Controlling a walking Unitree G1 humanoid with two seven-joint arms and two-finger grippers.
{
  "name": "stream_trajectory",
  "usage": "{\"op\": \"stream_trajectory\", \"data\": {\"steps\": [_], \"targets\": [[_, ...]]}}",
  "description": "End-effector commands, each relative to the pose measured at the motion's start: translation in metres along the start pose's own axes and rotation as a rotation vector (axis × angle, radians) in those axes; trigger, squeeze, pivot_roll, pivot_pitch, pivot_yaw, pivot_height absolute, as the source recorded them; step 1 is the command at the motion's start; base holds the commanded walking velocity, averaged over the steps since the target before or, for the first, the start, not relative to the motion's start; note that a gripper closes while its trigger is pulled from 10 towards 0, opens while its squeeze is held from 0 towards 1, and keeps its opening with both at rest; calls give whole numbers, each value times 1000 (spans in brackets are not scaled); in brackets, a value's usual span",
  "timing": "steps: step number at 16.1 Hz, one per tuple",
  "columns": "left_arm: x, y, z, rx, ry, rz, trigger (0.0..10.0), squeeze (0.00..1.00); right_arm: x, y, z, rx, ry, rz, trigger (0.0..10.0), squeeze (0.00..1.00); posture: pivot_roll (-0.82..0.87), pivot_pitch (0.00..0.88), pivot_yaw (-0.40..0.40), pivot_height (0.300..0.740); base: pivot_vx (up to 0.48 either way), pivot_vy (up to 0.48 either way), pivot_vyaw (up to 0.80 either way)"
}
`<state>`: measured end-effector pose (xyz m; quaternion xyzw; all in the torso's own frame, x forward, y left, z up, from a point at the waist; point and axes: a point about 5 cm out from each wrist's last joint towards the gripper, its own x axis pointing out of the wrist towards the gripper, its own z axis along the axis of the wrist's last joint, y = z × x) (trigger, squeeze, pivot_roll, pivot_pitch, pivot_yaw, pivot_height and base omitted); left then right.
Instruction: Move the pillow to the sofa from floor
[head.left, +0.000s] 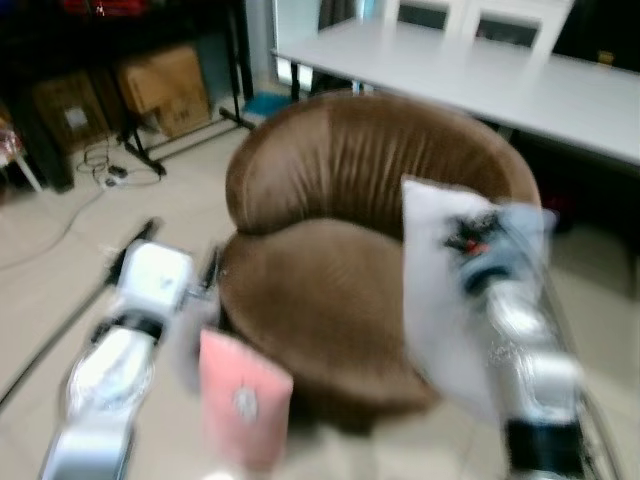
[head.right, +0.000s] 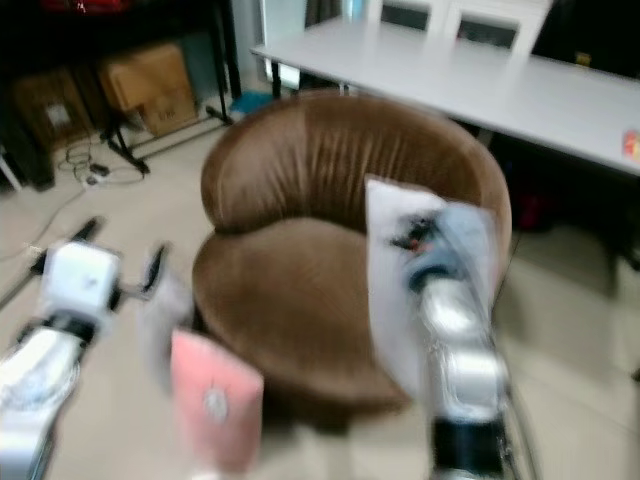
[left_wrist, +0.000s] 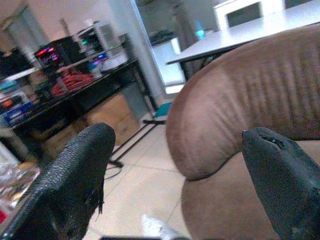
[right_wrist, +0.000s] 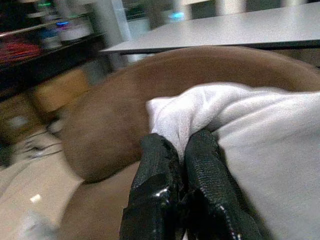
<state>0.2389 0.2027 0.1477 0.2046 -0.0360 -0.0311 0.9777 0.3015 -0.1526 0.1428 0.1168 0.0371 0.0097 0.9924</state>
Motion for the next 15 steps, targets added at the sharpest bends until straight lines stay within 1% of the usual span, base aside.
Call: {"op": "stream_trajectory", "data": {"steps": [1, 2, 5, 10, 13, 15], "targets": [[2, -6, 4, -14, -18, -28, 10000, 0, 0, -7, 16, -7, -75, -17, 10000, 0, 2, 0, 19, 740, 0, 0, 0], [2, -6, 4, -15, -18, -27, 10000, 0, 1, -8, 15, -10, -66, -19, 10000, 0, 2, 0, 19, 740, 240, 0, 0], [3, -6, 4, -15, -20, -27, 10000, 0, 2, -8, 15, -17, -67, -17, 10000, 0, 5, 0, 18, 740, 241, 0, -621], [4, -6, 5, -17, -22, -29, 10000, 0, 4, -8, 17, -25, -75, -17, 10000, 0, 5, 0, 19, 740, 0, 0, 0], [4, -6, 5, -23, -27, -35, 10000, 0, 4, -9, 17, -27, -78, -19, 10000, 0, 4, 0, 20, 740, 281, 0, -771], [5, -6, 6, -24, -29, -37, 10000, 0, 5, -10, 18, -30, -86, -20, 10000, 0, 1, 0, 24, 740, 291, 0, 0]]}}
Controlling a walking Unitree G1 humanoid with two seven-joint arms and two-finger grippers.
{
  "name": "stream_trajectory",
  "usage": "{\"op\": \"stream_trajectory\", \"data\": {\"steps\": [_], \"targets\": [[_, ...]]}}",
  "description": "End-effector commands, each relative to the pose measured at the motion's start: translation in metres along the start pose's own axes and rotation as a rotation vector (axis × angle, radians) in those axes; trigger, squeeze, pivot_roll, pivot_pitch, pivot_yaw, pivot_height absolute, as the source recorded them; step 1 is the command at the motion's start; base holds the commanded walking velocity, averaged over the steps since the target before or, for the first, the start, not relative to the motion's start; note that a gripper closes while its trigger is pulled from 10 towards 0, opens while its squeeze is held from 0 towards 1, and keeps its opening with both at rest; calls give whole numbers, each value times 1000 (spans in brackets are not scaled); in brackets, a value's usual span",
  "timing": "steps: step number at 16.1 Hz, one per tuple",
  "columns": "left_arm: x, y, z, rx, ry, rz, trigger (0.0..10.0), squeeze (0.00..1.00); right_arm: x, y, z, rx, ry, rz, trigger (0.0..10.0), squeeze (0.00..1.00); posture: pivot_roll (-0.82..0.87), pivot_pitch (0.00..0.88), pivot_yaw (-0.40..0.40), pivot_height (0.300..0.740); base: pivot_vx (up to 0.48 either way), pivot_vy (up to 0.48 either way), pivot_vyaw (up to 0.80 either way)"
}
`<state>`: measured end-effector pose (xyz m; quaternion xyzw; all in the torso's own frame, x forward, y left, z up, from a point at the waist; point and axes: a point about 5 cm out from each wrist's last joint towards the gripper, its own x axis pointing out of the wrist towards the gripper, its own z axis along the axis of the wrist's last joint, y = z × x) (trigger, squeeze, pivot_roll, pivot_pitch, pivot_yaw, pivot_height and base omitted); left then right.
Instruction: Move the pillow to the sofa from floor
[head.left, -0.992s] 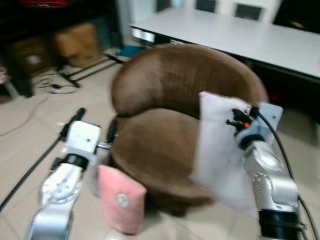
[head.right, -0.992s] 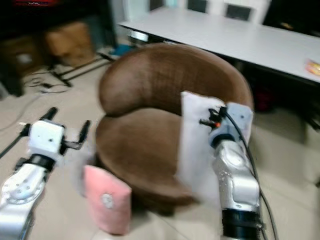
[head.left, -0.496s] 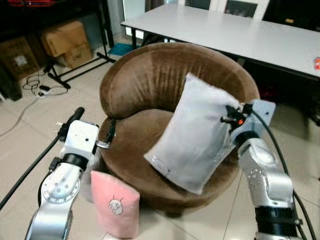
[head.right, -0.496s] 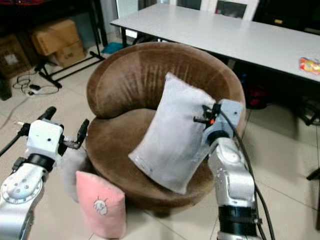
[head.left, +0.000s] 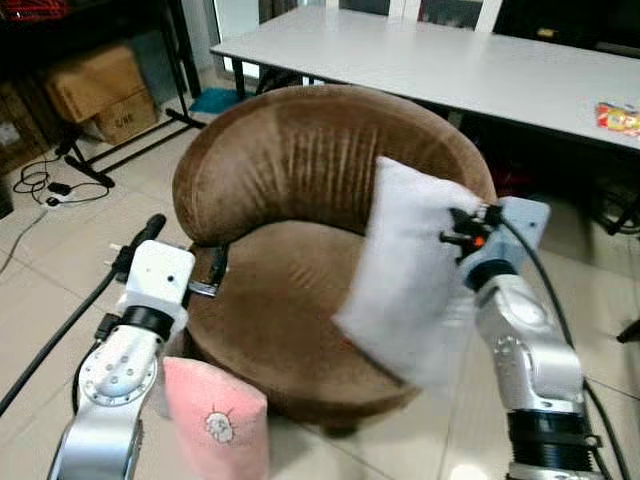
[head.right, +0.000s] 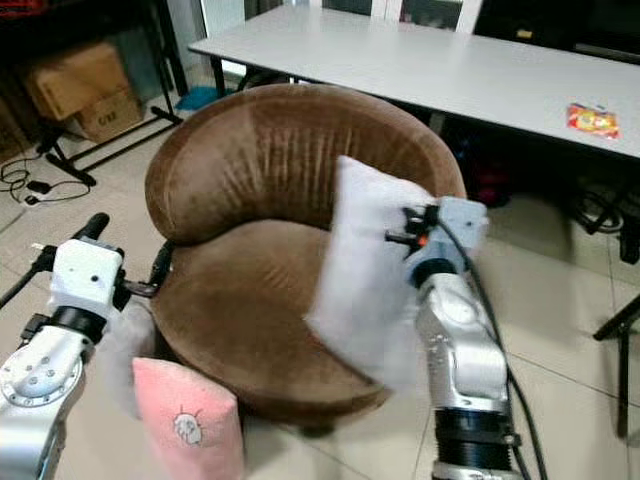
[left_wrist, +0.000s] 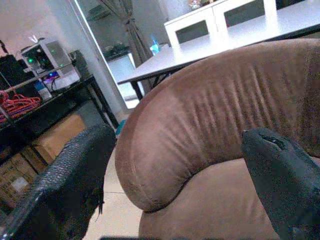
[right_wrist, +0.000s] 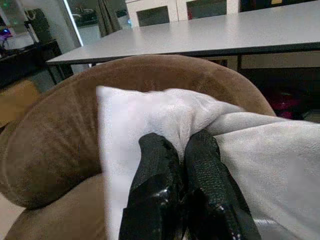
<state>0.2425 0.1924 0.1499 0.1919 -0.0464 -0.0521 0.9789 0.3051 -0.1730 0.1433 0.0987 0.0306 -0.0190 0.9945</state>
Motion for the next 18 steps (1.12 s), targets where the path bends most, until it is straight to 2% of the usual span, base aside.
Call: {"op": "stream_trajectory", "data": {"steps": [1, 7, 12, 18], "targets": [[1, 3, 0, 2, 0, -2, 10000, 0, 2, 10, 13, 6, -71, 36, 10000, 0, 1, 0, 24, 740, 292, 0, 0], [1, 2, 0, -4, -3, -8, 10000, 0, 3, 9, 13, -1, -66, 33, 10000, 0, 1, 0, 25, 740, 327, 0, 0], [2, 2, 0, -1, -4, -14, 10000, 0, 3, 6, 13, 3, -75, 27, 10000, 0, -2, 0, 28, 740, 345, 0, -800], [-1, -1, -3, 25, 10, -16, 10000, 0, 3, 11, 17, -17, -100, 79, 10000, 0, 3, 0, 19, 740, 263, 0, 0]]}}
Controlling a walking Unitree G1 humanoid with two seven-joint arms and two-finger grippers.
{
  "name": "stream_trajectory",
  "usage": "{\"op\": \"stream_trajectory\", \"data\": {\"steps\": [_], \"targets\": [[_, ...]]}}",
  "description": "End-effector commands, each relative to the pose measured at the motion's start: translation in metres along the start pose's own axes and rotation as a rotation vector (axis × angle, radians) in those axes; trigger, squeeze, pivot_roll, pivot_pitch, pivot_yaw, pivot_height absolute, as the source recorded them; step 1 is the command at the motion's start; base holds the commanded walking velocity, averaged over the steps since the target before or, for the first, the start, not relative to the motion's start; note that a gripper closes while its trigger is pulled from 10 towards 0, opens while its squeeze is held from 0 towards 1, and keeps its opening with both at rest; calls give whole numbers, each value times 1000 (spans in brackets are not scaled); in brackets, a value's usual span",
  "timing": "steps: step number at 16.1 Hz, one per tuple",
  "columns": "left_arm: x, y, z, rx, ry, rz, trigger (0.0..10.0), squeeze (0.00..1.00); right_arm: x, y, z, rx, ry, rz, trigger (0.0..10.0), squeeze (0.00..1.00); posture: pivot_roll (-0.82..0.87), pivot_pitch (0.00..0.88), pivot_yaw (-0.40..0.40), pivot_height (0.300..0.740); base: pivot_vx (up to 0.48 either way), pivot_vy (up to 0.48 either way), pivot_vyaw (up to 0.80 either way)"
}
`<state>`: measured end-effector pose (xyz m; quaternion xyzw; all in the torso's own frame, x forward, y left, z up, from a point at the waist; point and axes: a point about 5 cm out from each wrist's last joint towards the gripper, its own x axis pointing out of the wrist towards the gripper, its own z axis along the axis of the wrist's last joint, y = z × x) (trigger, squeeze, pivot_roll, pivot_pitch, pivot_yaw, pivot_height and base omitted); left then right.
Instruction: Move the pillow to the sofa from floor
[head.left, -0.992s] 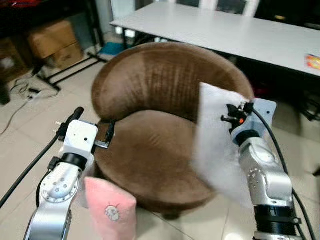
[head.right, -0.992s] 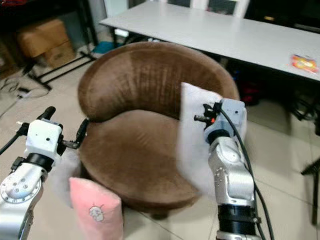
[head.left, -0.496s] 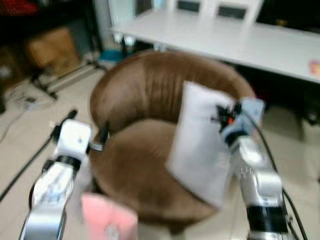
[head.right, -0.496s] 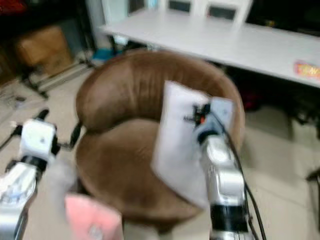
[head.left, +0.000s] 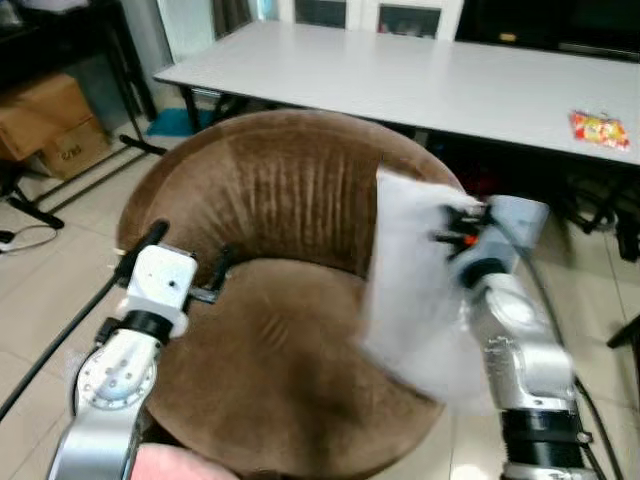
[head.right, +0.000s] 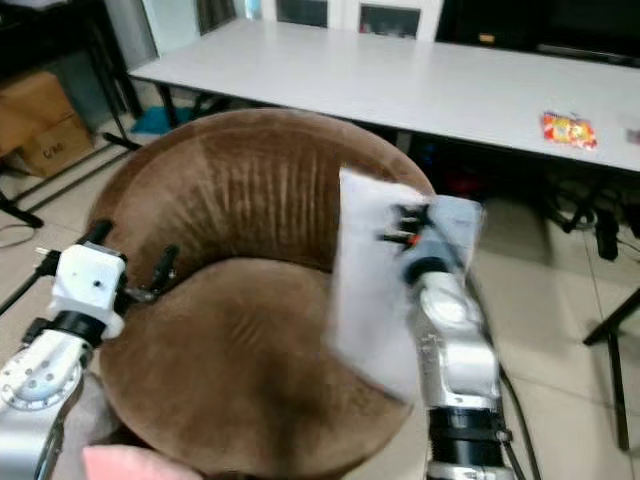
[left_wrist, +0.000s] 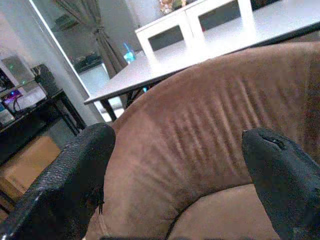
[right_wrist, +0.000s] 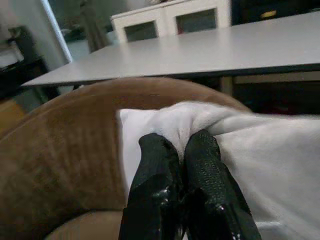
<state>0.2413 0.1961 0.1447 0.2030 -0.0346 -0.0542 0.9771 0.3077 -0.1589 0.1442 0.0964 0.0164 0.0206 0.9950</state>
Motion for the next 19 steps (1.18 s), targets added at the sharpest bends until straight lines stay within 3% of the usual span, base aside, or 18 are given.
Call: {"op": "stream_trajectory", "data": {"steps": [1, 8, 11, 13, 19], "targets": [[1, -3, 3, 5, -9, -6, 10000, 0, 2, -3, 19, -25, -77, 17, 10000, 0, 3, 0, 19, 740, 0, 0, 0], [-8, -3, -6, 31, 39, -36, 10000, 0, 16, 23, 31, -48, -71, 162, 10000, 0, 14, 0, -6, 740, 0, 0, 0], [-16, -1, -9, 40, 59, -50, 10000, 0, 22, 40, 36, -24, -60, 224, 10000, 0, 33, 0, -28, 740, 0, 0, 0], [-25, -3, -13, 53, 83, -98, 10000, 0, 30, 60, 34, -20, -22, 277, 10000, 0, 41, 0, -36, 740, 0, 0, 0], [-35, 1, -15, 81, 118, -147, 10000, 0, 52, 96, 38, 47, 12, 358, 10000, 0, 71, 0, -52, 740, 0, 0, 0]]}}
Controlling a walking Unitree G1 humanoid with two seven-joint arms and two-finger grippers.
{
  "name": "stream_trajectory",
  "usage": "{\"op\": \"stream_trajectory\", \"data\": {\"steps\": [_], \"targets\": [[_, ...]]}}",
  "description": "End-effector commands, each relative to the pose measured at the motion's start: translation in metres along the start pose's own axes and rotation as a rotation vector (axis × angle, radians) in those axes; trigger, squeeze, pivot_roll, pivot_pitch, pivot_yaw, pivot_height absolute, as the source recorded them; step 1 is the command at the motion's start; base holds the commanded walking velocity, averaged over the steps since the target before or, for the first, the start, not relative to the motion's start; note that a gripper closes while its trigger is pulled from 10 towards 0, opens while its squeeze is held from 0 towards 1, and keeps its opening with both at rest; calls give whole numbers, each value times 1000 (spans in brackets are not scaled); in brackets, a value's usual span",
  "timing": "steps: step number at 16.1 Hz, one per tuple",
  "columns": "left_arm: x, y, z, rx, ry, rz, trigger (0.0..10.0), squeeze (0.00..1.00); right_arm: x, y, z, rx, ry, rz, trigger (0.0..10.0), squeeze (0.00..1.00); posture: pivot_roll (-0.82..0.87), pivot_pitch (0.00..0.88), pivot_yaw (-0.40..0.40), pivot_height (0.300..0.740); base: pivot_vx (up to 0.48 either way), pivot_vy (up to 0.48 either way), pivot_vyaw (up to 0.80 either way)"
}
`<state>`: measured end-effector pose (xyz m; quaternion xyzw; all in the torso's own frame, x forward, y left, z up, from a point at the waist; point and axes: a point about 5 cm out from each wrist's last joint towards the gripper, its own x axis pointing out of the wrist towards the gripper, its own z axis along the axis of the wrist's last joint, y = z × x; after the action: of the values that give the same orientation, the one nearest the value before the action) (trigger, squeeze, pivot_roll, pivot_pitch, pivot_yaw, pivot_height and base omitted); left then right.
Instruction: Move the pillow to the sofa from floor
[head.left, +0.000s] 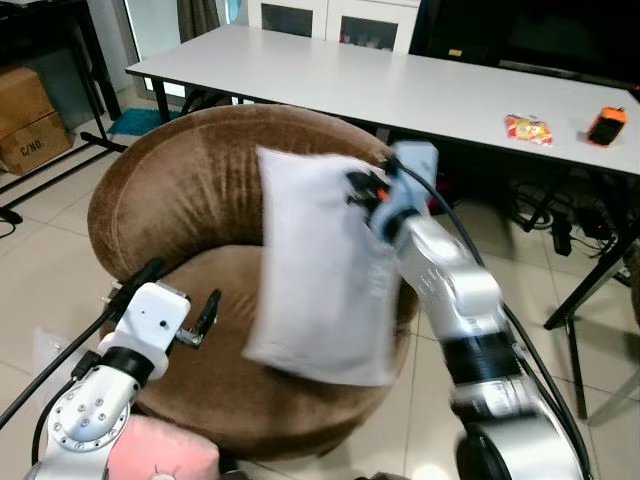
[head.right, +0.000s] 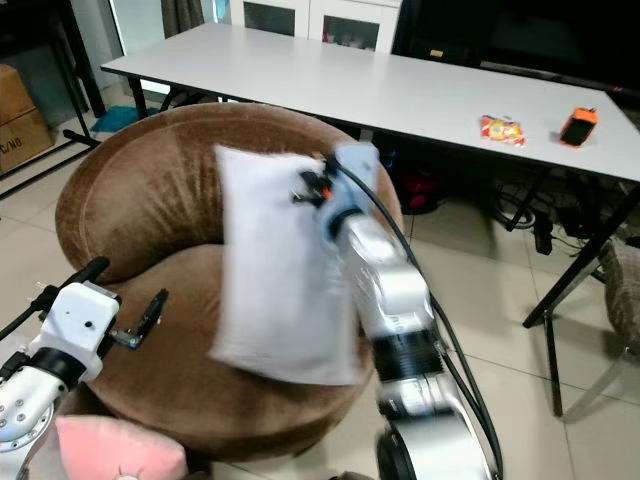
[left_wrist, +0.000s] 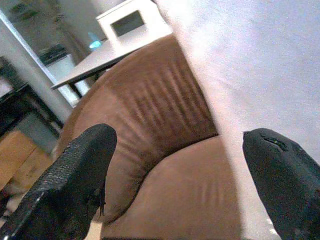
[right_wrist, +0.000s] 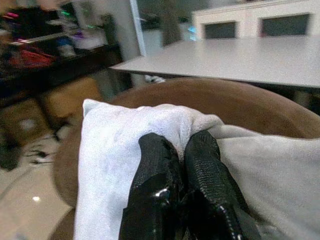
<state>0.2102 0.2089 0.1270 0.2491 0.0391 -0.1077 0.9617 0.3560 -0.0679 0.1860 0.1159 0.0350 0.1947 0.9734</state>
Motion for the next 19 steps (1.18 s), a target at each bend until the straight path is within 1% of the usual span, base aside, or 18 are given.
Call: {"op": "stream_trajectory", "data": {"steps": [1, 3, 5, 6, 7, 9, 10, 11, 12, 13, 14, 15, 16, 19], "targets": [[-2, 1, 4, 0, -7, -13, 10000, 0, 9, 5, 11, 13, -46, 22, 10000, 0, 84, 0, -55, 740, 0, 0, 0], [-4, 2, 5, 1, -3, -30, 10000, 0, 22, 10, 7, 26, -14, 23, 10000, 0, 90, 0, -57, 740, 0, 0, 0], [-6, 2, 5, 1, -2, -35, 10000, 0, 25, 11, 7, 22, -7, 21, 10000, 0, 106, 0, -64, 740, 0, 0, 0], [-8, 2, 6, -6, -4, -32, 10000, 0, 28, 15, 6, 17, -5, 20, 10000, 0, 111, 0, -66, 740, 0, 0, 0], [-8, 4, 9, -29, -10, -2, 10000, 0, 26, 16, 6, 32, -16, 33, 10000, 0, 112, 0, -68, 740, 0, 0, 0], [-6, 5, 12, -55, -17, 55, 10000, 0, 21, 11, 4, 71, -36, 38, 10000, 0, 109, 0, -70, 740, 0, 0, 0], [-3, 7, 13, -76, -25, 115, 10000, 0, 11, 1, 3, 86, -63, 23, 10000, 0, 105, 0, -69, 740, 0, 0, 0], [1, 11, 17, -143, -50, 209, 10000, 0, -7, -15, -1, 76, -88, -16, 10000, 0, 87, 0, -60, 740, 0, 0, 0], [3, 14, 16, -196, -47, 260, 10000, 0, -18, -23, -3, 41, -87, -24, 10000, 0, 75, 0, -55, 740, 0, 0, 0], [5, 14, 15, -227, -38, 283, 10000, 0, -28, -28, -4, -21, -81, -28, 10000, 0, 65, 0, -53, 740, 0, 0, 0], [5, 14, 14, -246, -40, 293, 10000, 0, -34, -30, -5, -55, -77, -34, 10000, 0, 59, 0, -52, 740, 0, 0, 0], [6, 14, 14, -258, -43, 300, 10000, 0, -37, -31, -6, -74, -75, -39, 10000, 0, 56, 0, -51, 740, 0, 0, 0], [6, 12, 14, -249, -44, 302, 10000, 0, -45, -34, -6, -88, -80, -55, 10000, 0, 54, 0, -54, 740, 0, 0, 0], [7, 8, 14, -241, -46, 315, 10000, 0, -55, -40, -8, -51, -72, -118, 10000, 0, 73, 0, -78, 740, 0, -480, 0]]}}
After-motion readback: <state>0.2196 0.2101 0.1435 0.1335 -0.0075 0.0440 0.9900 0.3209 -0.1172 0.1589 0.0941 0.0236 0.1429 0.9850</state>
